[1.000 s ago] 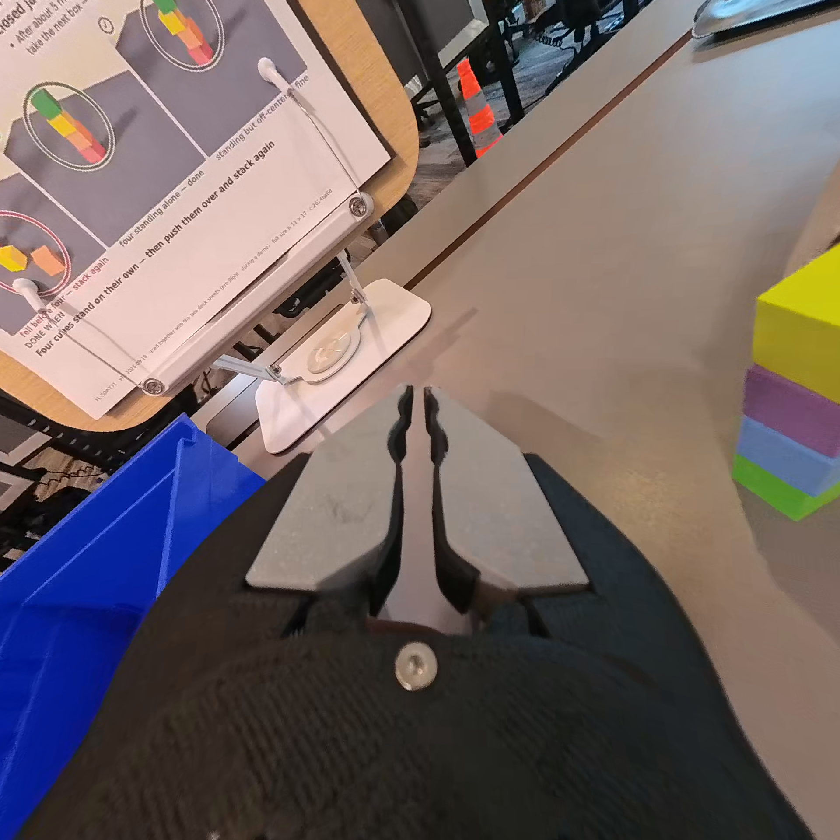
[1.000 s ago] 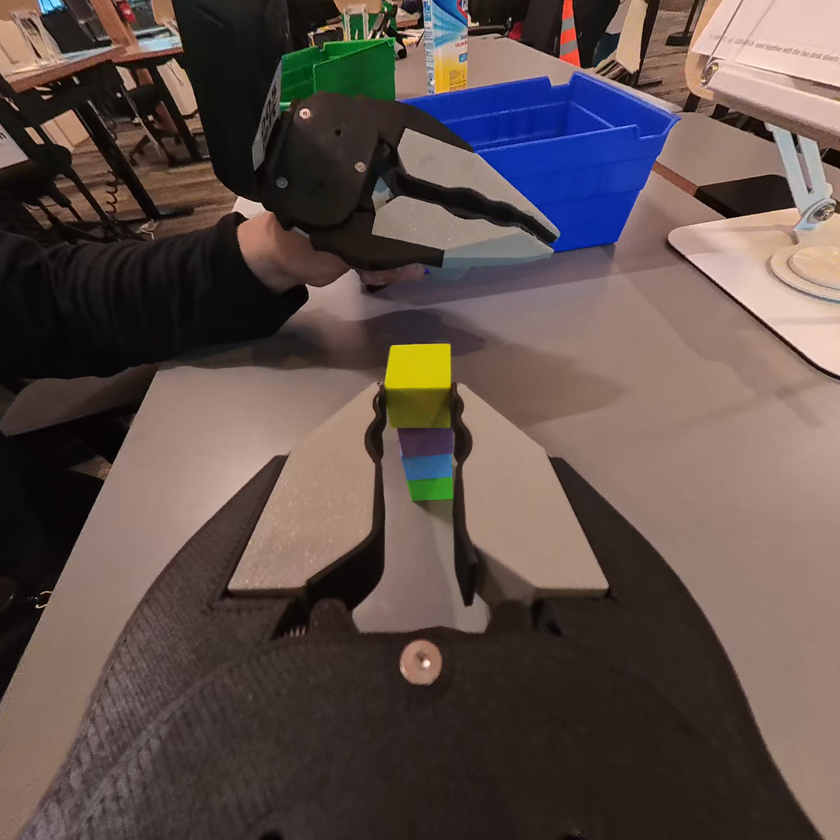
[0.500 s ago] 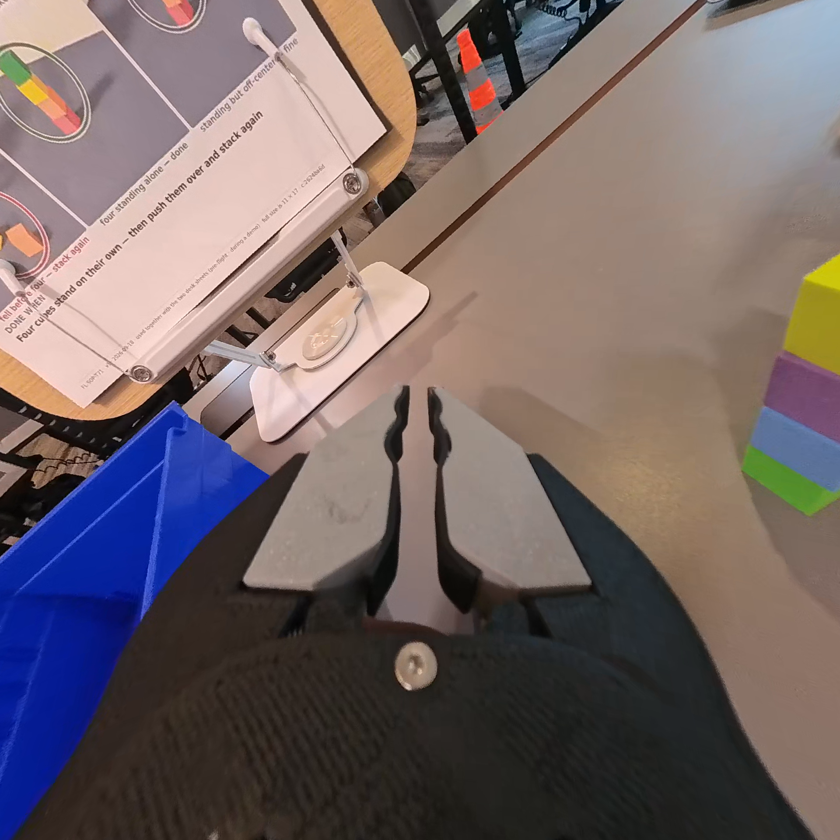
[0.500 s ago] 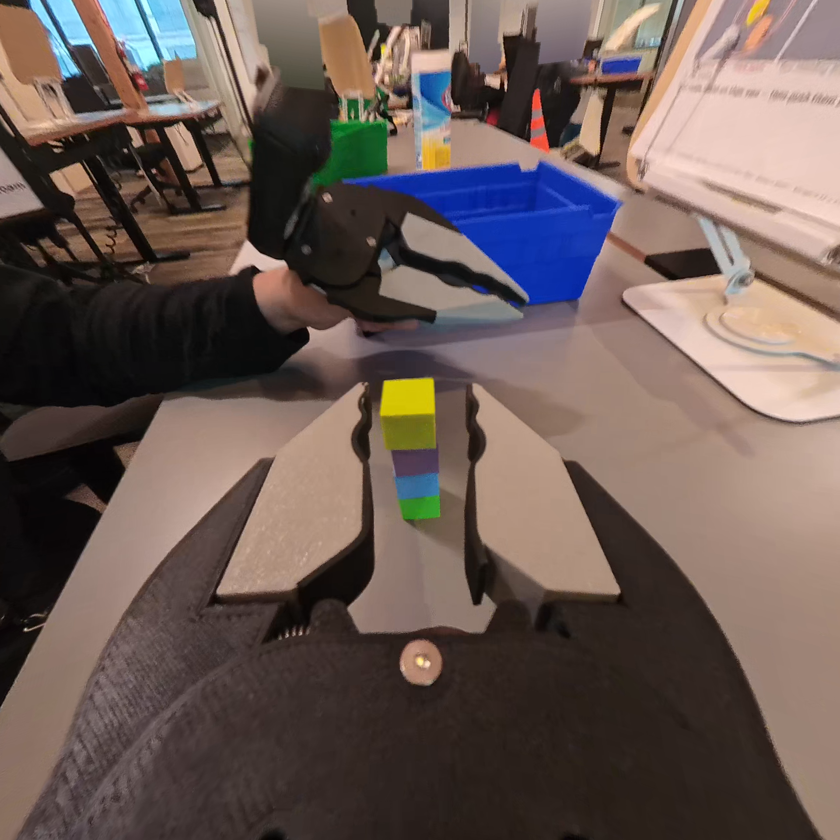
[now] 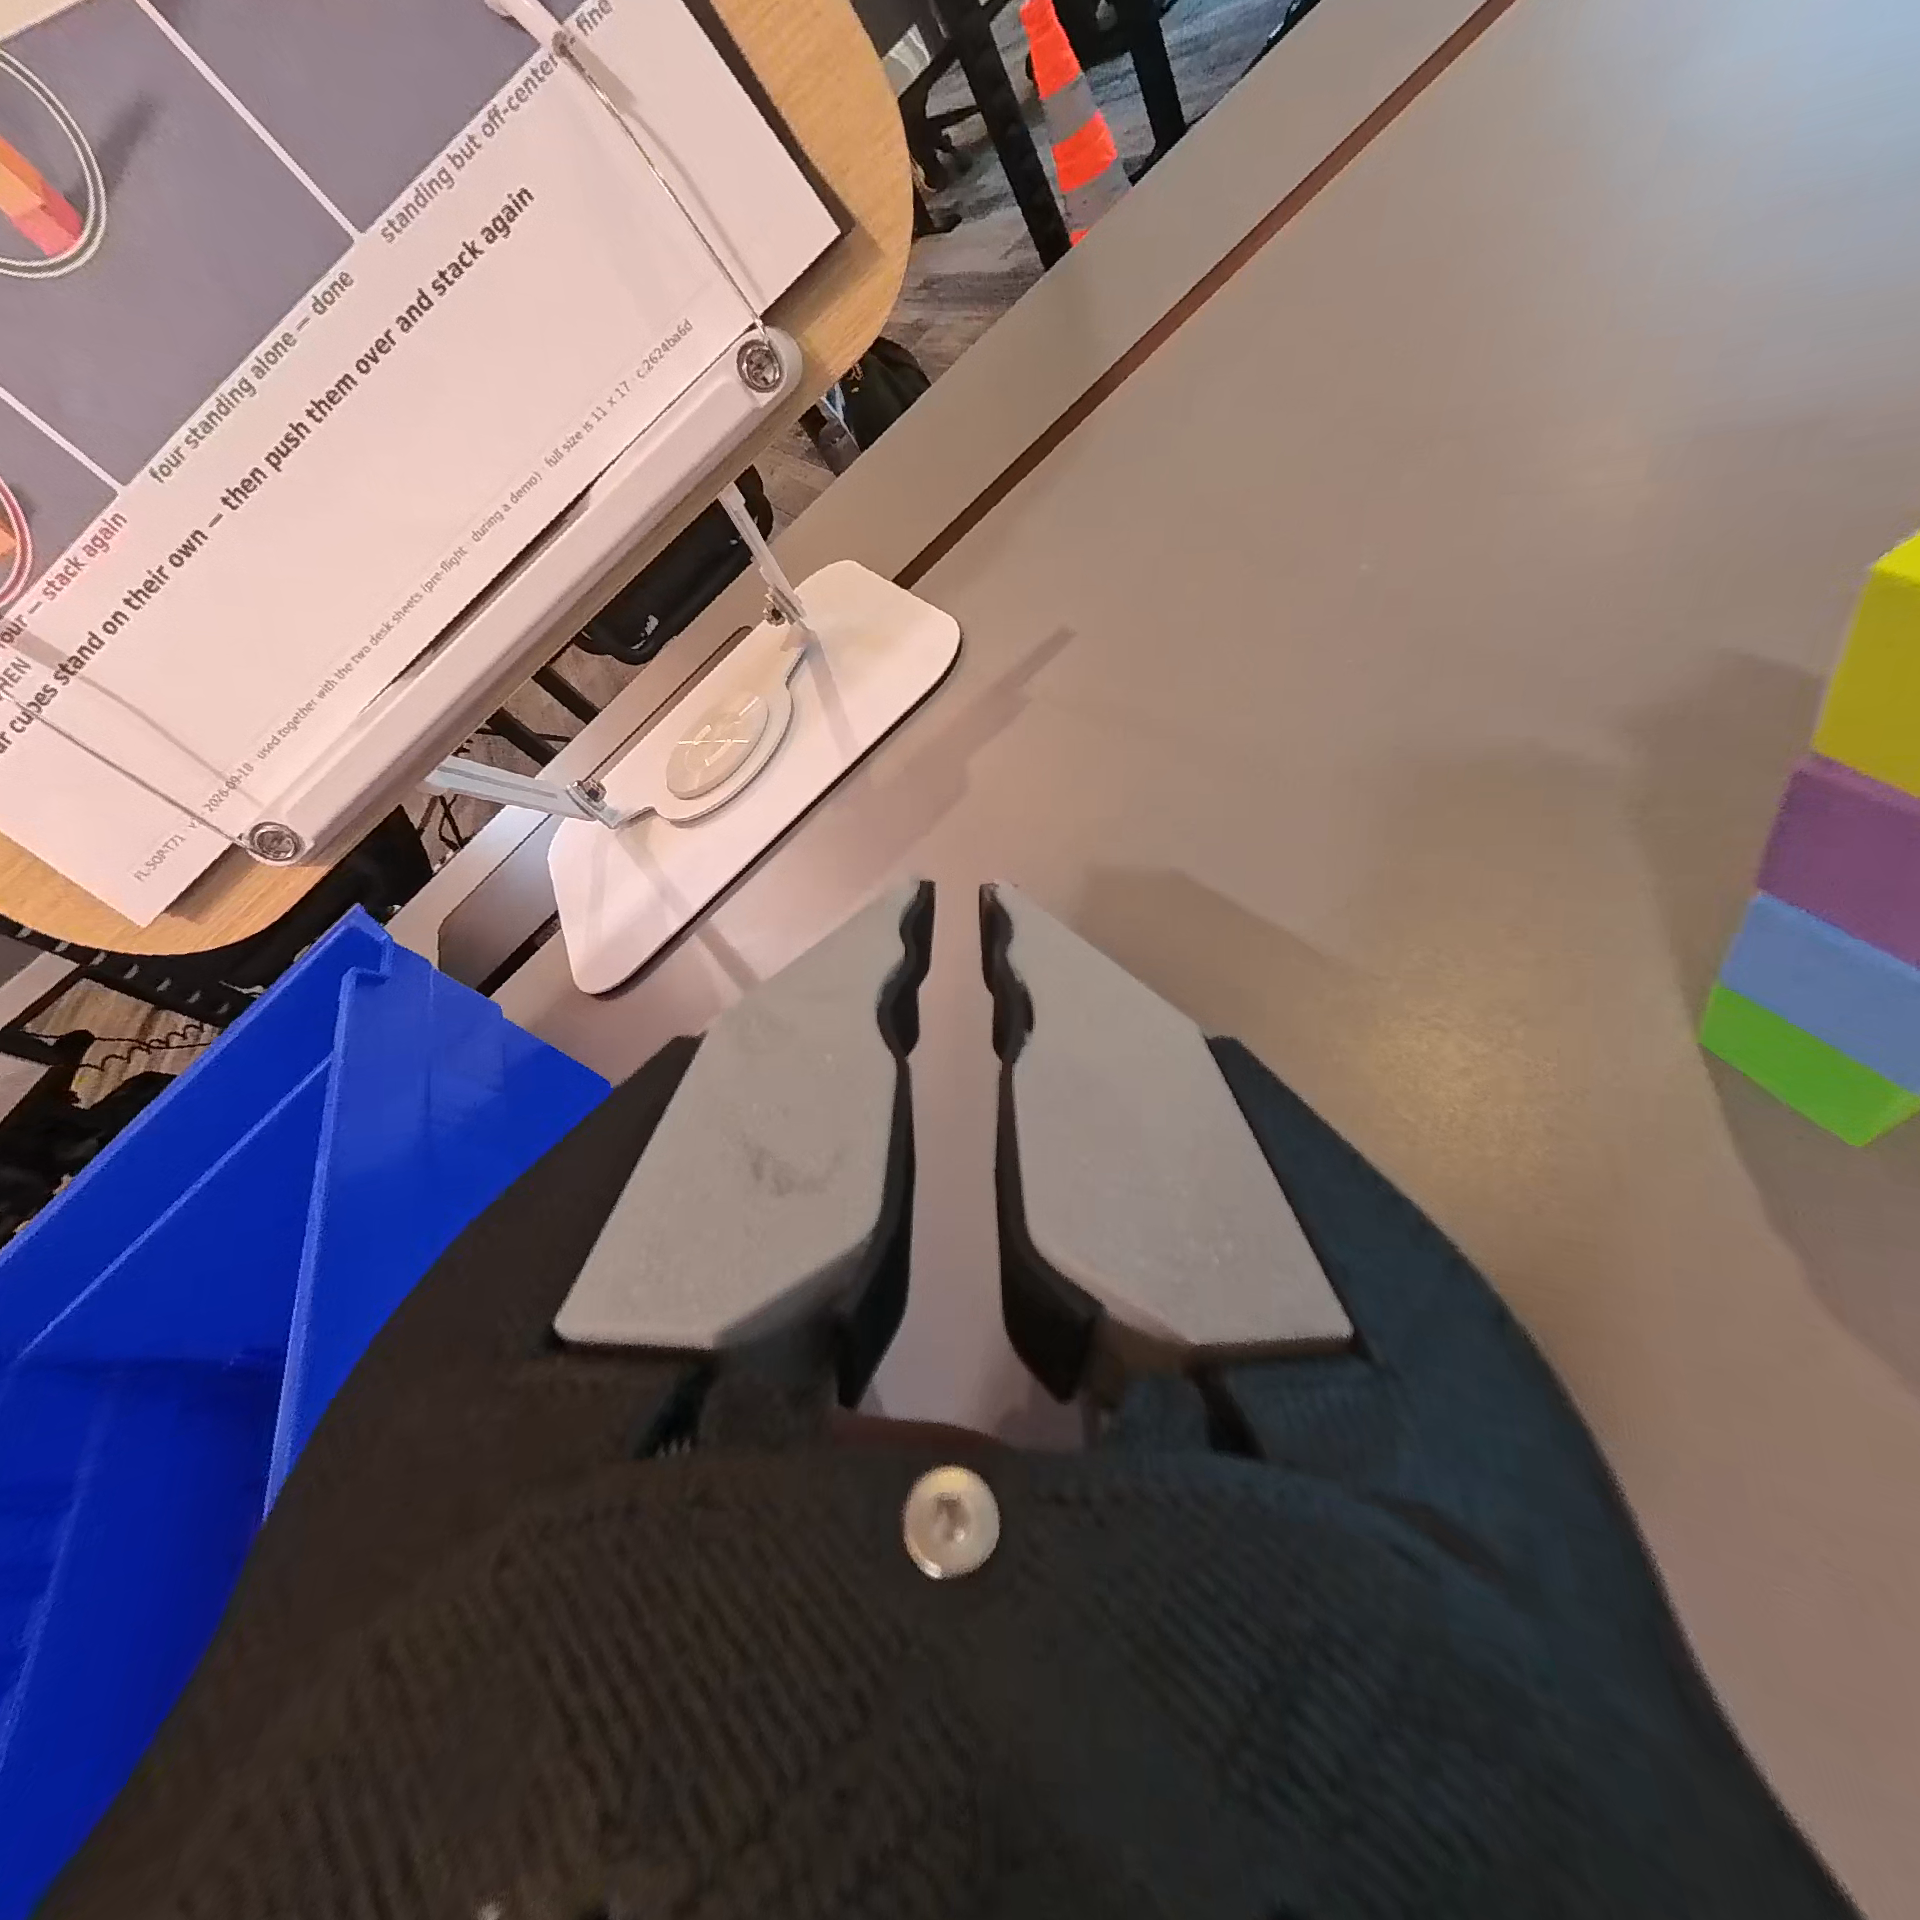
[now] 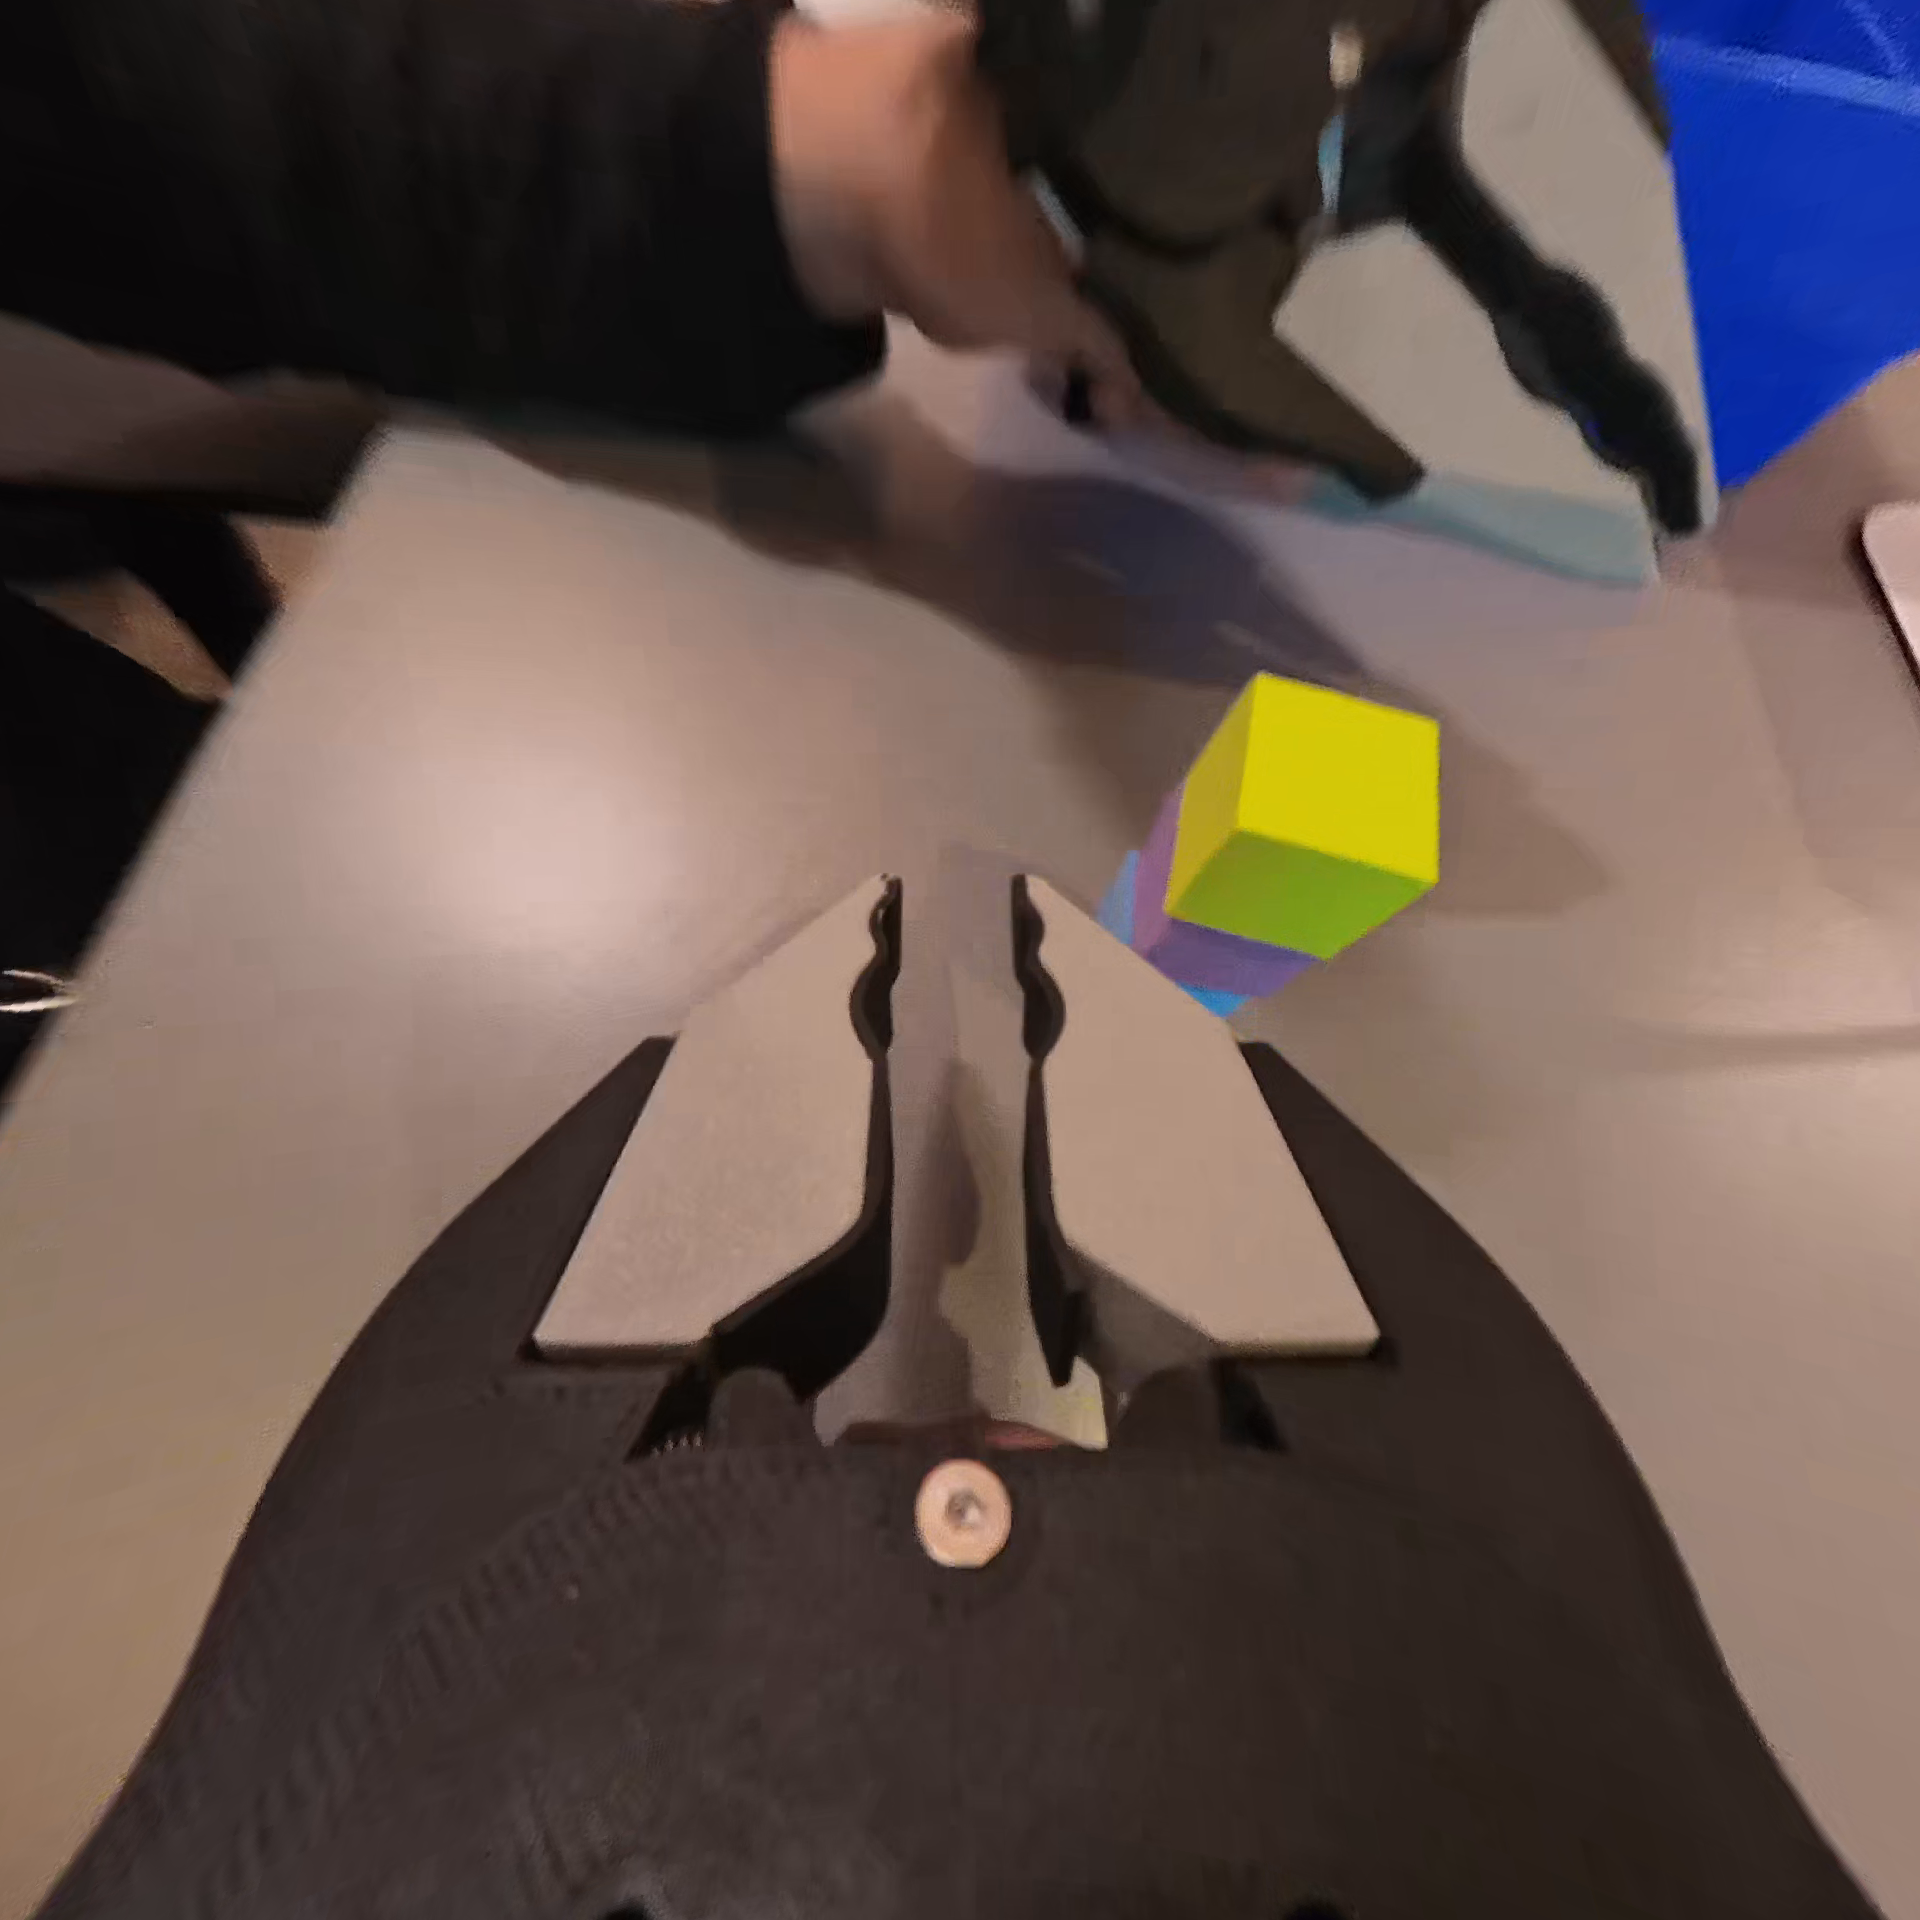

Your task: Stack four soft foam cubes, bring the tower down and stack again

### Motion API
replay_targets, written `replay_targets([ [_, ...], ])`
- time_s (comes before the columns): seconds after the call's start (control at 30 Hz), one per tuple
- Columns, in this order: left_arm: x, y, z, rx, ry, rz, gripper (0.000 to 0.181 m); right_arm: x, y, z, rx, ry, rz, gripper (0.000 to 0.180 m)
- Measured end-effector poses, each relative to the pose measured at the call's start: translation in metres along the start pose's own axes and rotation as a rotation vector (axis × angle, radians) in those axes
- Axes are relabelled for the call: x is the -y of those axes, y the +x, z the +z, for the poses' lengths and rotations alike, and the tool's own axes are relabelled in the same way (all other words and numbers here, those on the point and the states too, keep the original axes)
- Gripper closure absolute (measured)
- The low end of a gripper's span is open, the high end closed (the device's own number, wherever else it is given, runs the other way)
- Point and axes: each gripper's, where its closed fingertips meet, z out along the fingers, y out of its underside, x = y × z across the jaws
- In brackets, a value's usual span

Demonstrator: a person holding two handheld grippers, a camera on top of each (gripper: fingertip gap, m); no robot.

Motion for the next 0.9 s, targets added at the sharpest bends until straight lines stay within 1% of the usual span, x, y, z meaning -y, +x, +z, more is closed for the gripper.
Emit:
replay_targets([
  [0.07, 0.0, 0.0, 0.0, 0.0, 0.0, -0.002, 0.174, -0.01, 0.017, 0.006, -0.113, -0.058, -0.018, 0.158],
  [0.1, 0.0, 0.0, 0.0, 0.0, 0.0, -0.001, 0.174, -0.01, 0.026, 0.005, -0.167, -0.059, -0.02, 0.158],
  [0.17, 0.0, 0.0, 0.0, 0.0, 0.001, 0.0, 0.174, -0.004, 0.037, -0.001, -0.219, -0.015, 0.008, 0.157],
  [0.3, -0.001, 0.001, 0.001, 0.0, -0.005, 0.008, 0.173, 0.001, 0.055, -0.017, -0.289, 0.051, 0.075, 0.154],
  [0.63, -0.004, -0.001, 0.001, -0.003, -0.02, 0.002, 0.171, -0.006, 0.068, -0.024, -0.356, 0.036, 0.091, 0.157],
  [0.7, -0.006, 0.003, 0.001, -0.049, -0.025, -0.034, 0.169, -0.009, 0.074, -0.028, -0.385, 0.035, 0.108, 0.158],
  [0.83, -0.005, 0.023, -0.001, -0.259, -0.035, -0.252, 0.151, -0.02, 0.092, -0.04, -0.453, 0.034, 0.182, 0.157],
  [0.9, -0.004, 0.027, -0.002, -0.315, -0.031, -0.317, 0.147, -0.028, 0.102, -0.048, -0.483, 0.043, 0.239, 0.157],
])
